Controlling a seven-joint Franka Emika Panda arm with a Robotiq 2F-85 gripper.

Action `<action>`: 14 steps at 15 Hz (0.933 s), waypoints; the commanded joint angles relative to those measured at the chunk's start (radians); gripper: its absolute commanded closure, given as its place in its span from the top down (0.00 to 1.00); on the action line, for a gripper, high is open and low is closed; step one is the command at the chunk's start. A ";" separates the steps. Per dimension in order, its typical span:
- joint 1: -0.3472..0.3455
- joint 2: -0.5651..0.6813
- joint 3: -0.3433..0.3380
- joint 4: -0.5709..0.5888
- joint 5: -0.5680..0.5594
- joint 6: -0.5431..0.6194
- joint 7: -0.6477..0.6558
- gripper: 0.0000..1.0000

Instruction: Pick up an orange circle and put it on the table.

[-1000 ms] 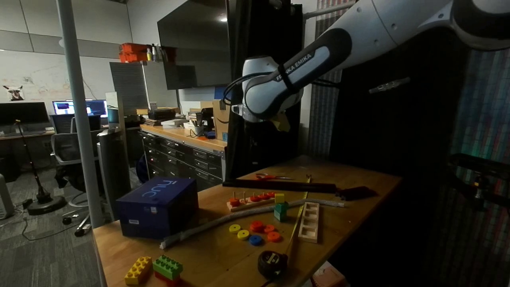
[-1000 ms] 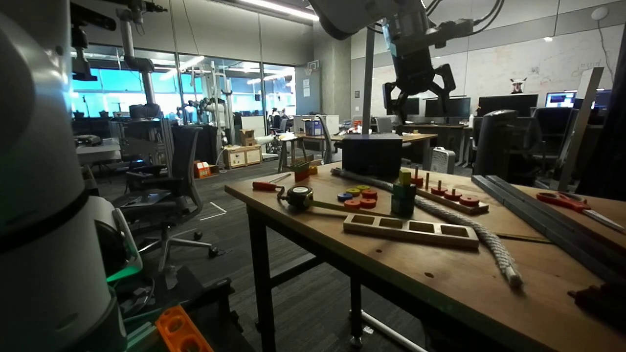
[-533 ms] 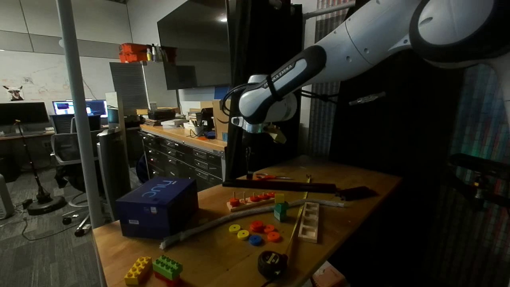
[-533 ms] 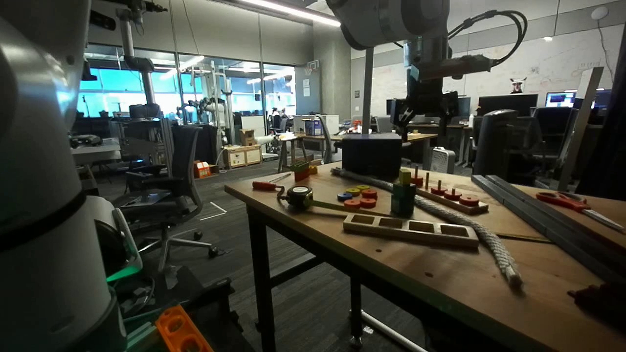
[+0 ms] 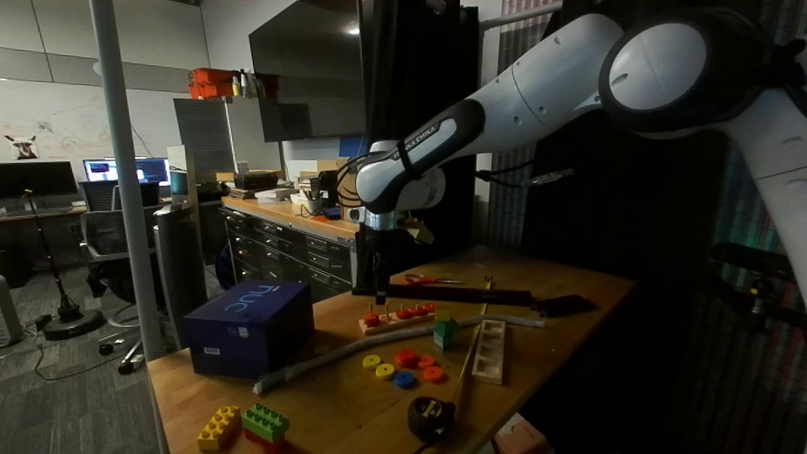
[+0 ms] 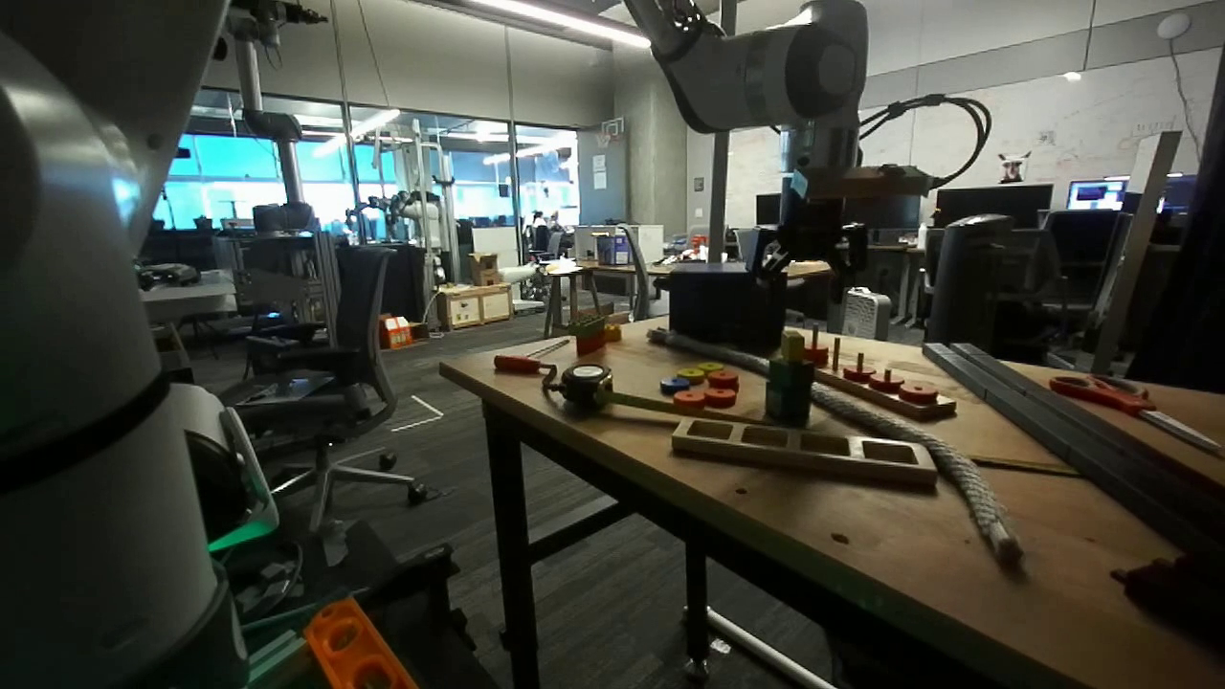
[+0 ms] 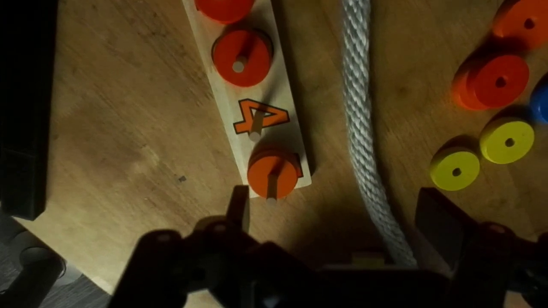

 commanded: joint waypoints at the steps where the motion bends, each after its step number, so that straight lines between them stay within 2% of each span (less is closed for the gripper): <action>1: -0.009 0.061 0.011 0.081 0.020 -0.057 -0.019 1.00; 14: 0.012 0.186 0.004 0.236 -0.022 -0.160 -0.004 1.00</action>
